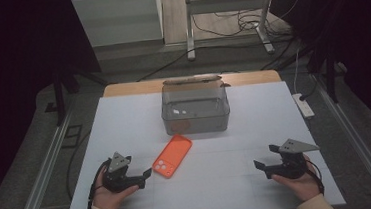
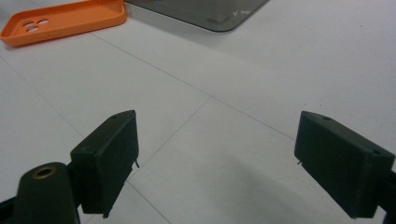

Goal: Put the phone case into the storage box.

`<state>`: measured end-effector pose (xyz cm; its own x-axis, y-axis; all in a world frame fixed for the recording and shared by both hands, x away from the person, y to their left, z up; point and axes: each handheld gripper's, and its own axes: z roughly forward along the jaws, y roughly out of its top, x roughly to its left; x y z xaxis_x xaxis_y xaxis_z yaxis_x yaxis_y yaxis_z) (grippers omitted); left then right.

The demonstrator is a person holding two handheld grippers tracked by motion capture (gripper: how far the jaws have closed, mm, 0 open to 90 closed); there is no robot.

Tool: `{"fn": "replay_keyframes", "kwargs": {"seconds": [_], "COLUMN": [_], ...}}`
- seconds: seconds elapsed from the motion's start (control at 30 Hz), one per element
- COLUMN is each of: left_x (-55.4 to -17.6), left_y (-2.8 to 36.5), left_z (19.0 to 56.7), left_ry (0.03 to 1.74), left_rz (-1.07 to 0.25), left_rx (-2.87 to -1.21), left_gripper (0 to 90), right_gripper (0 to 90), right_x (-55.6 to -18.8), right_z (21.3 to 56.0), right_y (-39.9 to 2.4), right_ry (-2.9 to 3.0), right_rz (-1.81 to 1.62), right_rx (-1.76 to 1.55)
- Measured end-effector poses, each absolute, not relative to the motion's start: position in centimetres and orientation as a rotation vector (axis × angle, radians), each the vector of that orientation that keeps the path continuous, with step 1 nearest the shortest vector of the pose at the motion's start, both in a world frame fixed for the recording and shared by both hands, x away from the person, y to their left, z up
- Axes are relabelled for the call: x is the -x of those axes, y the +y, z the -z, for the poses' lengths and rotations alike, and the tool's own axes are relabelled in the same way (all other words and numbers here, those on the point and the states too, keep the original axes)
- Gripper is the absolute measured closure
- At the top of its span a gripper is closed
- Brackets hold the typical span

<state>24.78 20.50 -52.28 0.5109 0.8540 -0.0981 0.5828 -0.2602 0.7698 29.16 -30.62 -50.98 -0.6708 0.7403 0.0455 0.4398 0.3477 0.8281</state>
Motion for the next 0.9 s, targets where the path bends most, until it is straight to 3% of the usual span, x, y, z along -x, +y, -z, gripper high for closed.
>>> {"fn": "replay_keyframes", "kwargs": {"seconds": [0.9], "left_x": [-23.5], "left_y": [20.3], "left_z": [51.5], "left_ry": [1.162], "left_rz": [-0.445], "left_rx": [-1.963], "left_gripper": [11.1], "right_gripper": [14.3], "right_x": [-29.2], "right_z": [50.7], "right_y": [-30.1], "right_ry": [2.289], "right_rz": [-1.225], "right_rx": [-1.031]}}
